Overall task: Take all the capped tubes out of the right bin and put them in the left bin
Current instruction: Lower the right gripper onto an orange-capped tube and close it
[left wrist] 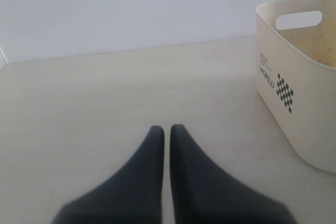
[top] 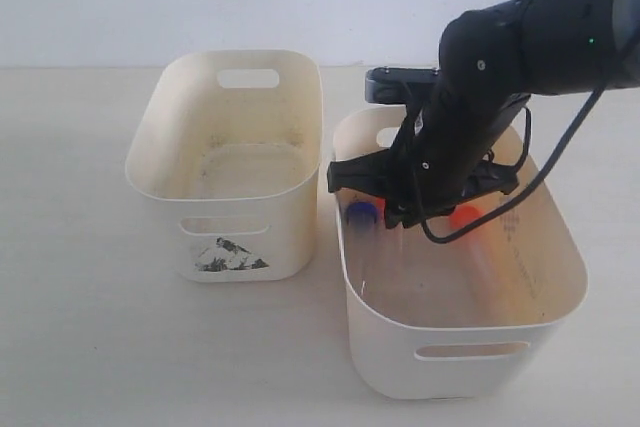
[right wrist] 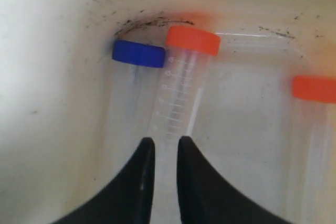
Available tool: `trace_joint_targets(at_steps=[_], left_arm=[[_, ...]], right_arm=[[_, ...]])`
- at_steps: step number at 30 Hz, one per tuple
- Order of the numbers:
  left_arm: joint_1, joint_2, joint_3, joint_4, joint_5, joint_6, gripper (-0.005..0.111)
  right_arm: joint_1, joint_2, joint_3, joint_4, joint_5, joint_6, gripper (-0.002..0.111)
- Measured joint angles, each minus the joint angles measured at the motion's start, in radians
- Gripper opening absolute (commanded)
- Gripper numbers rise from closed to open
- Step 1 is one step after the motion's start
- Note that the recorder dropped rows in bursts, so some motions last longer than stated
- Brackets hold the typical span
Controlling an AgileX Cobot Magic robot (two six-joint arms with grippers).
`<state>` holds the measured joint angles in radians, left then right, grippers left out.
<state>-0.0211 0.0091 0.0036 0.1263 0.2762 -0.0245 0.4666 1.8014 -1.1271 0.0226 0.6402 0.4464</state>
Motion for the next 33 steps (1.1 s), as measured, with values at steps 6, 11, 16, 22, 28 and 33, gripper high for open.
trace_joint_targets(at_steps=[6, 11, 16, 22, 28, 33], left_arm=[[0.000, 0.000, 0.000, 0.000, 0.000, 0.000, 0.004], [0.000, 0.000, 0.000, 0.000, 0.000, 0.000, 0.004], [0.000, 0.000, 0.000, 0.000, 0.000, 0.000, 0.004], [0.000, 0.000, 0.000, 0.000, 0.000, 0.000, 0.004], [0.000, 0.000, 0.000, 0.000, 0.000, 0.000, 0.004], [0.000, 0.000, 0.000, 0.000, 0.000, 0.000, 0.004]], right_arm=[[0.000, 0.026, -0.001, 0.011, -0.031, 0.031, 0.055], [0.000, 0.043, -0.009, 0.028, -0.044, 0.035, 0.055], [0.000, 0.045, -0.009, 0.032, -0.053, 0.038, 0.055], [-0.002, 0.017, -0.007, 0.000, -0.053, 0.039, 0.055], [-0.001, -0.053, -0.005, -0.023, 0.003, 0.041, 0.055], [-0.001, -0.058, -0.005, -0.023, 0.075, 0.053, 0.055]])
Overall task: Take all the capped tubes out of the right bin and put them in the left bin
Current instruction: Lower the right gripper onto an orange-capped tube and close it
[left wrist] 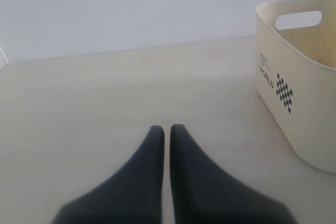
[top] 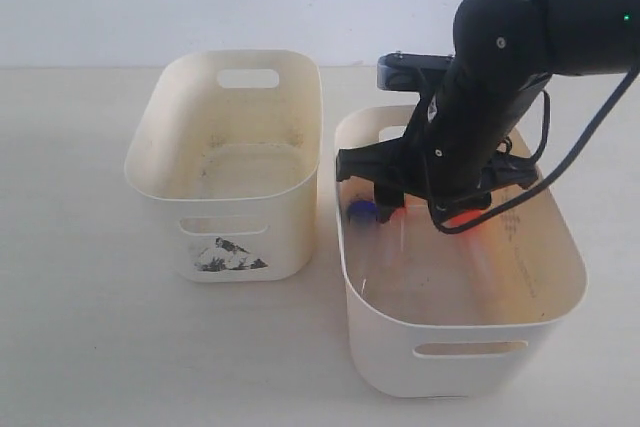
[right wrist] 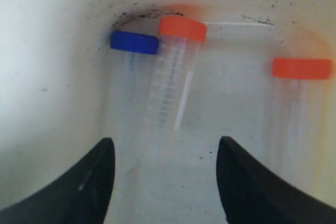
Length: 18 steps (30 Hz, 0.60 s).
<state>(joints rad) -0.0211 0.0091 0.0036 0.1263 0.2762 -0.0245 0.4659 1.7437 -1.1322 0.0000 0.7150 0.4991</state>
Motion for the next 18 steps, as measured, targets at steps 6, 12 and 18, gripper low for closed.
trace_joint_targets(at_steps=[6, 12, 18], left_arm=[[0.000, 0.000, 0.000, 0.000, 0.000, 0.000, 0.004], [0.000, 0.000, 0.000, 0.000, 0.000, 0.000, 0.004], [0.000, 0.000, 0.000, 0.000, 0.000, 0.000, 0.004]], right_arm=[[0.000, 0.000, 0.000, 0.000, 0.022, 0.002, 0.055], [0.000, 0.054, 0.000, 0.000, -0.005, 0.002, 0.055], [0.000, 0.095, 0.000, -0.014, -0.049, 0.009, 0.055]])
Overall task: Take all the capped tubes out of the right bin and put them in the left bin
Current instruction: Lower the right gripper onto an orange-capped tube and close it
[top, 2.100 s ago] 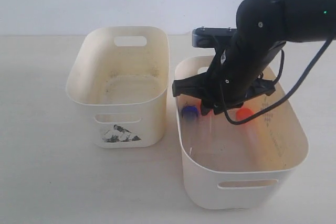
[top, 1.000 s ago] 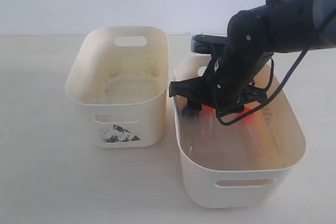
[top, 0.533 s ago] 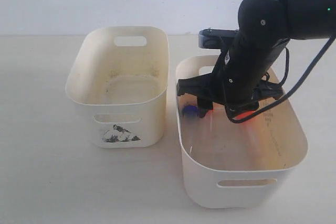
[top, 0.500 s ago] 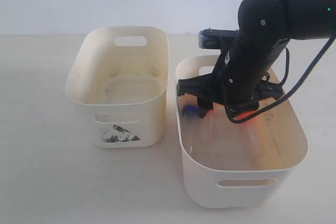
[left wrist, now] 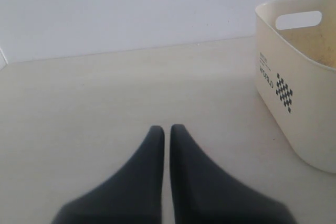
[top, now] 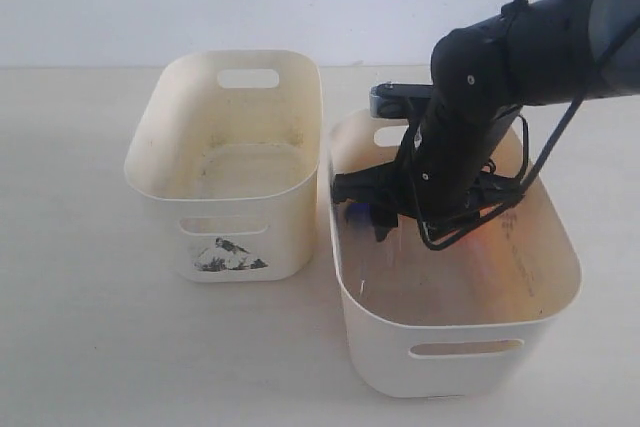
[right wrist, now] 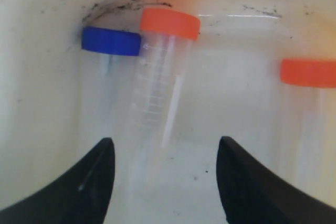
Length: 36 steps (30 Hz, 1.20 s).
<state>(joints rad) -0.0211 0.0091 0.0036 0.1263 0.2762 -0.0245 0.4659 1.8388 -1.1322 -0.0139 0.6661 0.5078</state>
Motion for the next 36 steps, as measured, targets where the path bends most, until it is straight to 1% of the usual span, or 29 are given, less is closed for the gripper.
trace_joint_targets(at_steps=[18, 20, 22, 25, 26, 36], left_arm=[[0.000, 0.000, 0.000, 0.000, 0.000, 0.000, 0.004], [0.000, 0.000, 0.000, 0.000, 0.000, 0.000, 0.004], [0.000, 0.000, 0.000, 0.000, 0.000, 0.000, 0.004], [0.000, 0.000, 0.000, 0.000, 0.000, 0.000, 0.004], [0.000, 0.000, 0.000, 0.000, 0.000, 0.000, 0.004], [0.000, 0.000, 0.000, 0.000, 0.000, 0.000, 0.004]], right_arm=[[-0.004, 0.098, 0.000, -0.009, -0.010, 0.009, 0.054], [-0.004, 0.106, 0.000, -0.009, -0.010, 0.009, 0.048], [-0.004, 0.114, 0.000, -0.009, -0.005, 0.009, 0.033], [-0.004, 0.114, 0.000, -0.014, -0.004, 0.009, 0.004], [-0.004, 0.114, 0.000, -0.014, -0.004, 0.009, 0.000], [-0.005, 0.090, 0.002, -0.016, 0.019, 0.009, 0.000]])
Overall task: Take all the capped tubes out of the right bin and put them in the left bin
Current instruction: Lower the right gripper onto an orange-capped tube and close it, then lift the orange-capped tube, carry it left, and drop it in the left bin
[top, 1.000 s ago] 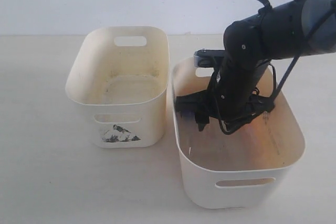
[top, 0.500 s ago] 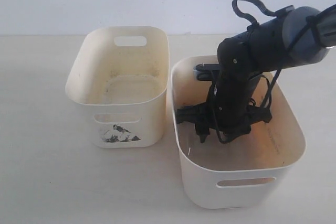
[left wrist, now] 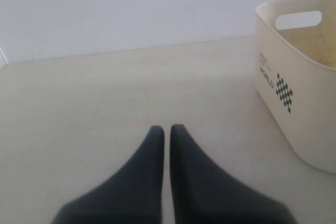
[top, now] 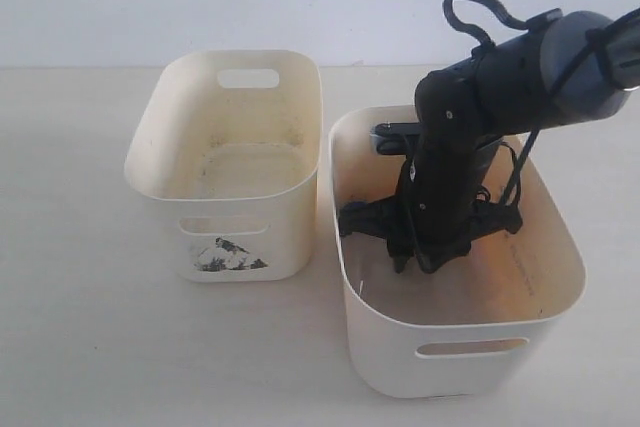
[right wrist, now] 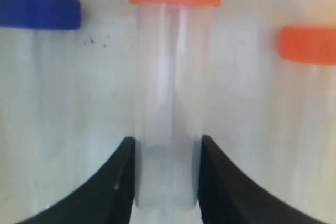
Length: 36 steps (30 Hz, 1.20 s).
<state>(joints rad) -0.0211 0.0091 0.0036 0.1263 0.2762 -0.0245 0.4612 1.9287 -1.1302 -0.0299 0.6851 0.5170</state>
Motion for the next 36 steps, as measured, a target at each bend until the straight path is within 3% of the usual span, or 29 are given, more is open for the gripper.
trace_joint_targets(at_steps=[18, 22, 27, 32, 36], left_arm=[[0.000, 0.000, 0.000, 0.000, 0.000, 0.000, 0.004], [0.000, 0.000, 0.000, 0.000, 0.000, 0.000, 0.004], [0.000, 0.000, 0.000, 0.000, 0.000, 0.000, 0.004], [0.000, 0.000, 0.000, 0.000, 0.000, 0.000, 0.004], [0.000, 0.000, 0.000, 0.000, 0.000, 0.000, 0.004]], right_arm=[[0.000, -0.383, 0.000, -0.057, 0.027, -0.020, 0.000], [0.018, -0.446, 0.000, 0.063, -0.105, -0.070, 0.000], [0.117, -0.460, 0.000, 0.212, -0.361, -0.150, 0.000], [0.193, -0.380, 0.000, 0.243, -0.563, -0.162, 0.000], [0.214, -0.285, -0.015, 0.247, -0.597, -0.165, 0.000]])
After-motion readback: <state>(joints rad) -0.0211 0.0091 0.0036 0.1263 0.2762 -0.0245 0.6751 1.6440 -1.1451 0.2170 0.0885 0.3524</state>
